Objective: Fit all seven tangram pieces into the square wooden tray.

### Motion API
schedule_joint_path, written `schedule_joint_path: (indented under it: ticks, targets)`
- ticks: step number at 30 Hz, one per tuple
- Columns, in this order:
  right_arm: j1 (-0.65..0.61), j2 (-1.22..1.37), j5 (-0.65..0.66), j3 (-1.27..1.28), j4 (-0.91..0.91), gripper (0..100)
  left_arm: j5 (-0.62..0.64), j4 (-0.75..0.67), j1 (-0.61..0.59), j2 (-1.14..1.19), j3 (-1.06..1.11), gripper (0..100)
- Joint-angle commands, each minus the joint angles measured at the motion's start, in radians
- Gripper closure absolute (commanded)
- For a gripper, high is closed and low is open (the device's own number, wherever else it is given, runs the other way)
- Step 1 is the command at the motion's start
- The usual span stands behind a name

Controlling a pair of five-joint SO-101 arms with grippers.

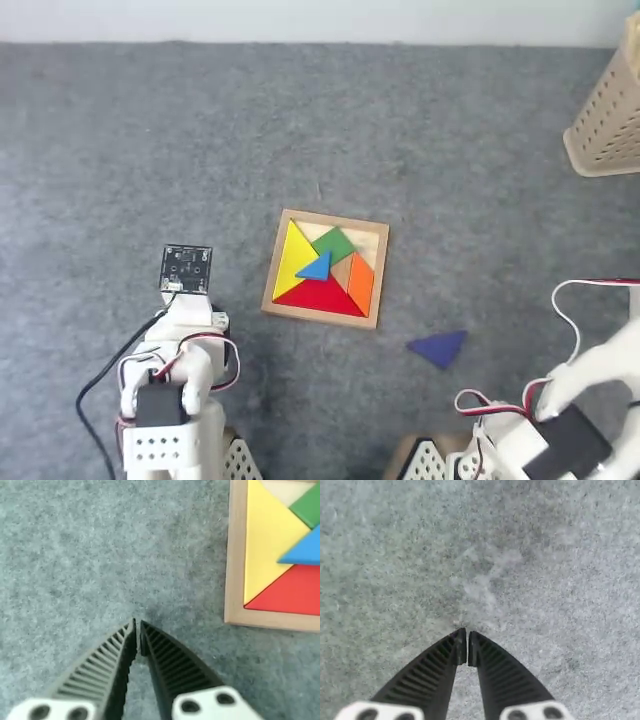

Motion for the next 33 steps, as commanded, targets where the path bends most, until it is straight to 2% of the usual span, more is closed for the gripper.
schedule_joint_path:
  ticks: [1, 5, 8, 24, 26, 27, 32, 33]
  targets:
    - [-0.021, -0.064, 0.008, -0.023, -0.007, 85.6, -0.003, 0.006, 0.005, -0.018, -0.01, 98]
    - [-0.021, -0.064, -0.015, -0.023, -0.007, 61.8, -0.003, 0.006, 0.005, -0.018, -0.01, 98]
    - [-0.021, -0.064, -0.017, -0.023, -0.007, 51.9, -0.003, 0.006, 0.005, -0.018, -0.01, 98]
    - [-0.021, -0.064, -0.014, -0.023, -0.007, 50.9, -0.003, 0.006, 0.005, -0.018, -0.01, 98]
    - [-0.021, -0.064, -0.014, -0.023, -0.007, 53.5, -0.003, 0.006, 0.005, -0.018, -0.01, 98]
    - [-0.021, -0.064, -0.014, -0.023, -0.007, 58.1, -0.003, 0.006, 0.005, -0.018, -0.01, 98]
    - [-0.021, -0.064, -0.015, -0.023, -0.013, 98.0, -0.003, 0.006, 0.005, -0.018, -0.01, 98]
    - [-0.021, -0.064, -0.015, -0.023, -0.015, 99.8, -0.003, 0.006, 0.005, -0.018, -0.01, 98]
